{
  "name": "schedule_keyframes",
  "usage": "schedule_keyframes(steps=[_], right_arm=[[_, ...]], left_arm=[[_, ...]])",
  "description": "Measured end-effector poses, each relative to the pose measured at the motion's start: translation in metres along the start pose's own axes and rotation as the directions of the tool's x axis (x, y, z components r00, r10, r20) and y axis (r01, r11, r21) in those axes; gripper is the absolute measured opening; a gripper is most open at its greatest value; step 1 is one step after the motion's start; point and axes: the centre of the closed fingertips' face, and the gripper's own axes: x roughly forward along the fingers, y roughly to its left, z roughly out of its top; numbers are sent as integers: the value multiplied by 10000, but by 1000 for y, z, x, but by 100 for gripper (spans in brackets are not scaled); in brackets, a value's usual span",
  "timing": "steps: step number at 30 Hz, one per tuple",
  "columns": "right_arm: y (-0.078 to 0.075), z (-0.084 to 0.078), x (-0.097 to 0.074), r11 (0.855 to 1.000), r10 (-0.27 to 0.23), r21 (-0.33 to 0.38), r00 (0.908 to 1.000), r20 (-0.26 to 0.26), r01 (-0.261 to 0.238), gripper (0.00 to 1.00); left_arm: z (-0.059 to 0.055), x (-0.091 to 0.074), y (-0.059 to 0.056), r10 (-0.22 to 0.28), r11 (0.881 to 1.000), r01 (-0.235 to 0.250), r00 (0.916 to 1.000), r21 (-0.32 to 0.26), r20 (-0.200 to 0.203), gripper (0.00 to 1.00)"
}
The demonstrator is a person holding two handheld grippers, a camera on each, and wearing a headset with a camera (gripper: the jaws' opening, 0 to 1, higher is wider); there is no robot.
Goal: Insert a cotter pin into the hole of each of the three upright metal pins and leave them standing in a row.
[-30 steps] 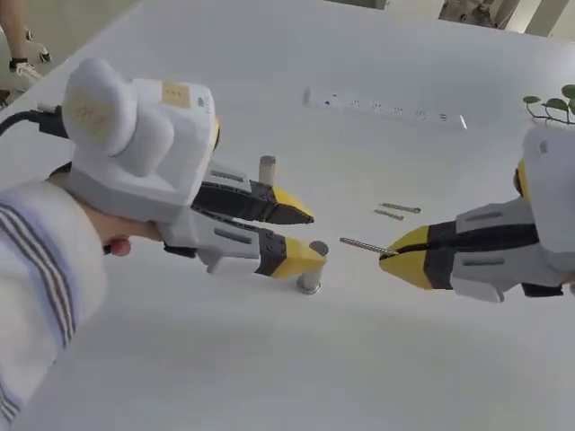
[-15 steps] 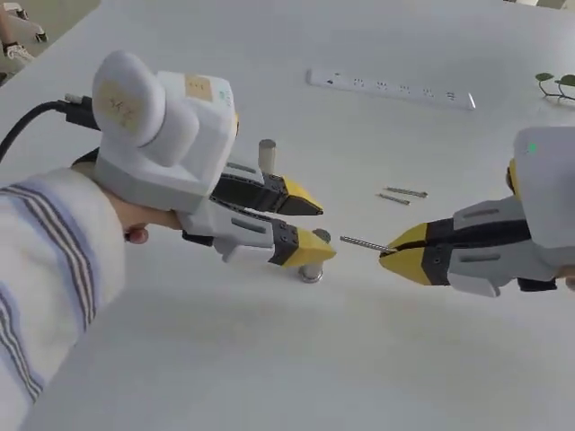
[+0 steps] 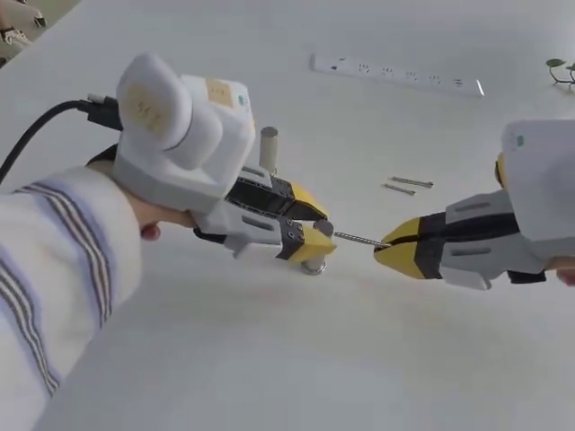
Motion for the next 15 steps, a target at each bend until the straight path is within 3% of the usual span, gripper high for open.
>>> schedule_keyframes(steps=[15], right_arm=[[-2,2,3,9998,99,-168,9998,-165,-102,0]], left_arm=[[-1,-1,1,16,10000,-16,10000,16,-44,10]])
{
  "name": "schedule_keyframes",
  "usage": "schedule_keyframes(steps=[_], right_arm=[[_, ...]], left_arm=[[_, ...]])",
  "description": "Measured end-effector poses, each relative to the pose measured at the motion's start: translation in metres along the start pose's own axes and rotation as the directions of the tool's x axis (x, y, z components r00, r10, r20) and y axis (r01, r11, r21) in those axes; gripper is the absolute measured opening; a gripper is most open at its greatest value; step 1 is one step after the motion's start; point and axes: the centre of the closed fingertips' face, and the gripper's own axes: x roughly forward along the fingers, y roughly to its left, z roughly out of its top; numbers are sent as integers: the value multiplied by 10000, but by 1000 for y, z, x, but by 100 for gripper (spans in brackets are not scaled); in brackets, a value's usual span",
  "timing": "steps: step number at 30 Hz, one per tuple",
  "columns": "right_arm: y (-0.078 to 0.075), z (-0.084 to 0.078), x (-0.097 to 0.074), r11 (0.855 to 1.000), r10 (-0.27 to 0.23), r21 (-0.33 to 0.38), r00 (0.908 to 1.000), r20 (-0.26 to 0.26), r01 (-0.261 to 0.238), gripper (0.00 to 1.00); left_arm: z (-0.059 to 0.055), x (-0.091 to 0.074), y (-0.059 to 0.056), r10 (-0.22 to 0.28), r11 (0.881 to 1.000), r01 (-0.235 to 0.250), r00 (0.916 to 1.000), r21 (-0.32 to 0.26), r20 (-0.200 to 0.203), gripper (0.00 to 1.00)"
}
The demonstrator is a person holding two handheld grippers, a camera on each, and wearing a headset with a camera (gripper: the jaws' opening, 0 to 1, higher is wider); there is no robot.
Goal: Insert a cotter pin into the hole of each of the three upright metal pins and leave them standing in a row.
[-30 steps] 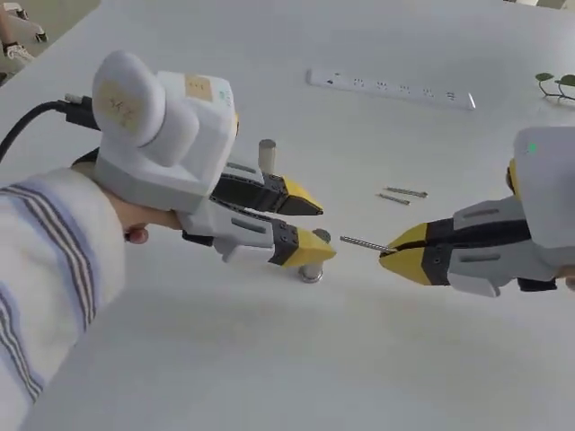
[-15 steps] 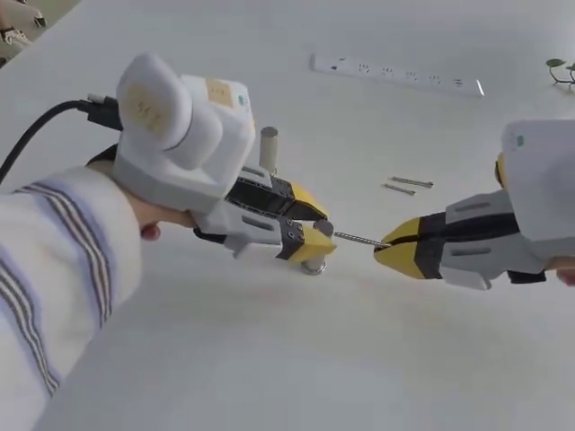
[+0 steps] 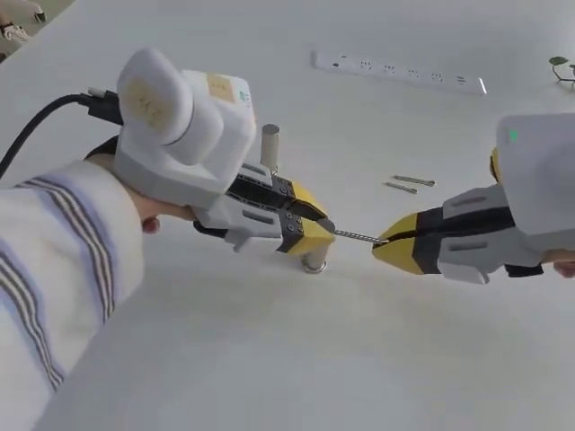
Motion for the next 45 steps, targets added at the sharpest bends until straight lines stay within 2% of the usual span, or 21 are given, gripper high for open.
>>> schedule_keyframes(steps=[14,29,34,37,39,45], right_arm=[[0,10,15,9998,-27,-207,9999,-152,24,0],[1,20,31,9968,49,-800,9998,-217,-66,0],[1,21,32,9951,11,-993,9998,-212,-32,0],[-1,21,31,9957,-148,-917,9998,-103,138,1],[-2,19,30,9958,-198,-895,9997,-151,184,5],[-1,17,23,9974,-212,-685,9998,-63,208,3]], left_arm=[[-1,0,0,338,9994,-337,9994,45,-96,9],[-1,1,0,288,9996,-286,9994,78,-203,9],[-1,1,0,292,9995,-290,9993,85,-232,9],[-1,1,0,300,9995,-298,9993,98,-239,9],[-2,1,0,306,9995,-303,9993,101,-237,9],[-2,1,0,313,9994,-309,9992,147,-248,9]])
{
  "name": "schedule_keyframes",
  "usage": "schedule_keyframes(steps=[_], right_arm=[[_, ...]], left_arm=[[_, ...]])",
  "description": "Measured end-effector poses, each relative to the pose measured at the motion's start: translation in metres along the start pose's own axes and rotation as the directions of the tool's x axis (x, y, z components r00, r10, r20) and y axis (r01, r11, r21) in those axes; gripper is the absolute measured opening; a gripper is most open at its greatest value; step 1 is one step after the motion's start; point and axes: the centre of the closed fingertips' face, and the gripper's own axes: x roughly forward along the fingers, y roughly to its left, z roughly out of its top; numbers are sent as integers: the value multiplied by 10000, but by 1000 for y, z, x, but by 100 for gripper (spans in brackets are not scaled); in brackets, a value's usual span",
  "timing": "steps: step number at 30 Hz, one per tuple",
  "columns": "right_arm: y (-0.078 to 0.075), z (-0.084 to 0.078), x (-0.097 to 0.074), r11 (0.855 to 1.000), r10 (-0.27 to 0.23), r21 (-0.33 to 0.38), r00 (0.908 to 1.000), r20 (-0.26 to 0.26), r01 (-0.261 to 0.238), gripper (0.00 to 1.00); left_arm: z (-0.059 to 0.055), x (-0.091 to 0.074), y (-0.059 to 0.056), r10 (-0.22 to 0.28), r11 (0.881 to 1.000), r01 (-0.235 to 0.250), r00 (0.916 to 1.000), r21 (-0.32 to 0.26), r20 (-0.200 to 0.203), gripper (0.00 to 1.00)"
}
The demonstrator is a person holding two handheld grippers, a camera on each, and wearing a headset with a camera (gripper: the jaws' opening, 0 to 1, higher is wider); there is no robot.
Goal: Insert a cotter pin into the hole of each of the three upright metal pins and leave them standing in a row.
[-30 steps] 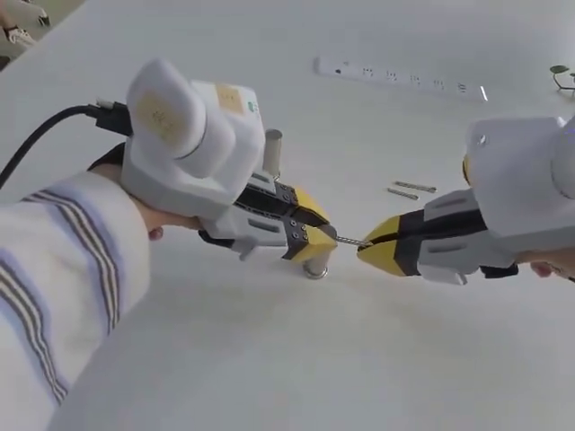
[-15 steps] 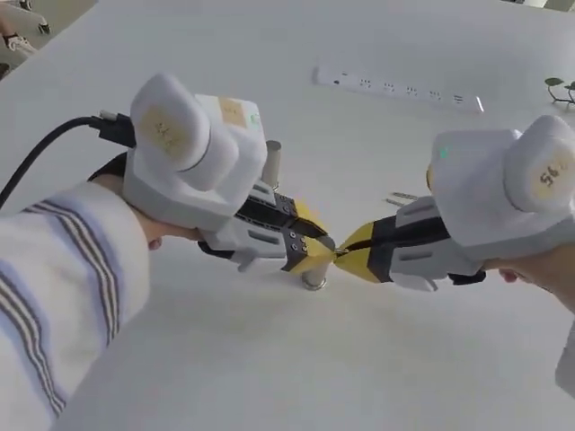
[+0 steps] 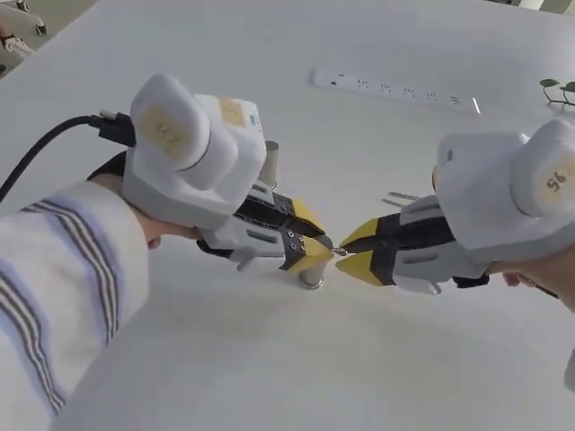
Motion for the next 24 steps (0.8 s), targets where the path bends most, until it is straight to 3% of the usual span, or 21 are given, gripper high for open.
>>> schedule_keyframes(steps=[10,24], right_arm=[[-2,6,-5,9999,-112,79,9996,271,110,0],[0,7,-6,9998,-162,136,9996,221,159,0]], left_arm=[[0,0,0,13,10000,-12,10000,97,-16,9],[1,0,0,69,9999,-70,9999,102,78,10]])
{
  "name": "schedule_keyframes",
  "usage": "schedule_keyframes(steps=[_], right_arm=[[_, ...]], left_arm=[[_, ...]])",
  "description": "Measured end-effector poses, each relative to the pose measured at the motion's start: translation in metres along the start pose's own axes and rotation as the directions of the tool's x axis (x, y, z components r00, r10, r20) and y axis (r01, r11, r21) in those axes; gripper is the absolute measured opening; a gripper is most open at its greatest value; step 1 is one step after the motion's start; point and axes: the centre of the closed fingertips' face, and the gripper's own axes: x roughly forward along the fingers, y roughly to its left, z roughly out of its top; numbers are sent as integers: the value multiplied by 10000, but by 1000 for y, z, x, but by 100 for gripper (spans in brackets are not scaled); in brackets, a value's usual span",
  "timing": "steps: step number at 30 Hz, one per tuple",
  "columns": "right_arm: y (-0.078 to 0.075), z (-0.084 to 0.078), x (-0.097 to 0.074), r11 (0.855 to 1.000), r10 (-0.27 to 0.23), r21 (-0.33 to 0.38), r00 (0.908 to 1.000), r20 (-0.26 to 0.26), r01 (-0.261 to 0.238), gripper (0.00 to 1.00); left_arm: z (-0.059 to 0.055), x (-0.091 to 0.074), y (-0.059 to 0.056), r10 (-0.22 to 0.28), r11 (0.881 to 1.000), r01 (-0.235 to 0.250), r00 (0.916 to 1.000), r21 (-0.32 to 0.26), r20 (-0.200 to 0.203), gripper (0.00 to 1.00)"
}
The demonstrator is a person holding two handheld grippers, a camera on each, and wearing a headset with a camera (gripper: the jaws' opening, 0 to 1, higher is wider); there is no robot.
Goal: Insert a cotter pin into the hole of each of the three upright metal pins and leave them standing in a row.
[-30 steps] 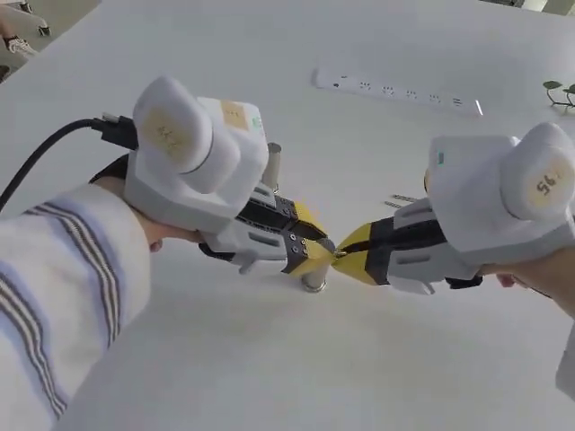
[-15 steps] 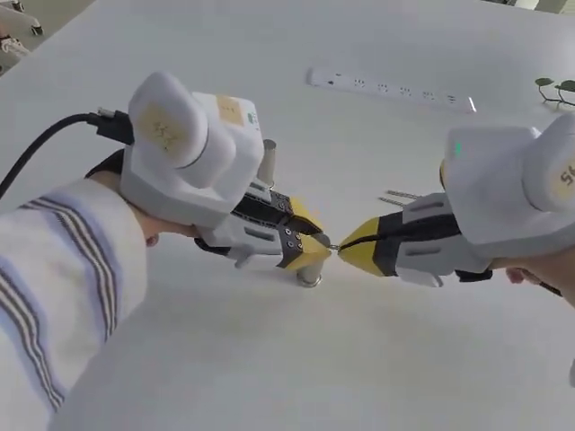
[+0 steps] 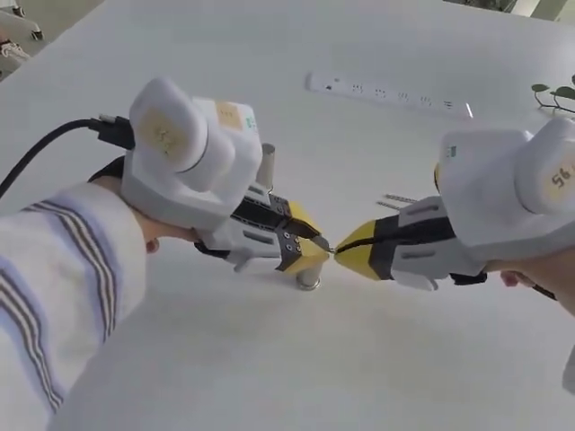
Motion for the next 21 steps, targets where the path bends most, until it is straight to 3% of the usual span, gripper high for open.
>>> schedule_keyframes(steps=[3,7,13,21], right_arm=[[-1,1,-2,9999,-94,99,9999,47,94,0],[0,4,-4,9996,-150,258,9997,175,145,3],[3,6,0,9980,-309,554,9991,274,294,13],[8,7,10,9953,-270,944,9987,437,228,17]], left_arm=[[1,-4,1,129,9999,-128,9999,-27,57,14],[0,-15,2,240,9996,-238,9996,-146,149,29],[-7,-32,-6,228,9973,-198,9989,-706,417,47],[-16,-58,-16,334,9917,-241,9968,-1265,724,68]])
